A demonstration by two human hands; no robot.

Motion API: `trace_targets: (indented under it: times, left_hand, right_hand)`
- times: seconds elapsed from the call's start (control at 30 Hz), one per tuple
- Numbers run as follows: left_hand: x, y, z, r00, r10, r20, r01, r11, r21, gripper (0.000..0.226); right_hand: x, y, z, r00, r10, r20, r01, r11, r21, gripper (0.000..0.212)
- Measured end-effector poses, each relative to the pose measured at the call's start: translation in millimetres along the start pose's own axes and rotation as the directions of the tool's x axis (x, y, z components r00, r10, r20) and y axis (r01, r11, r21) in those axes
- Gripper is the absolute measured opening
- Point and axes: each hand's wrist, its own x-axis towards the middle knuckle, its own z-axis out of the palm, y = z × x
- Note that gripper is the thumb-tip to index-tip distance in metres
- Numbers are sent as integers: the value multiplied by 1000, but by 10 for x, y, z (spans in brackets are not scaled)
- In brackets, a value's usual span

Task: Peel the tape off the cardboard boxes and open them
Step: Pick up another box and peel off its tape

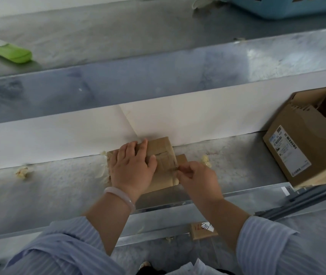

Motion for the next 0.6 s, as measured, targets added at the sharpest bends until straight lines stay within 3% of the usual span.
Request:
trace_targets:
  times: [0.1,0.37,0.6]
  left_hand:
    - [7,15,0,1000,-20,-2,20,1000,11,60]
    - [10,-12,2,1000,3,-13,-3,1000,29,61]
    - [5,-58,-3,997,53,-54,-50,997,56,58]
  right_hand:
    - [30,-51,-12,1000,17,-6,-17,1000,-25,13]
    - [92,7,-27,994,-108,22,110,982,-152,12]
    - [52,21,-6,993,94,69,-101,989,110,6]
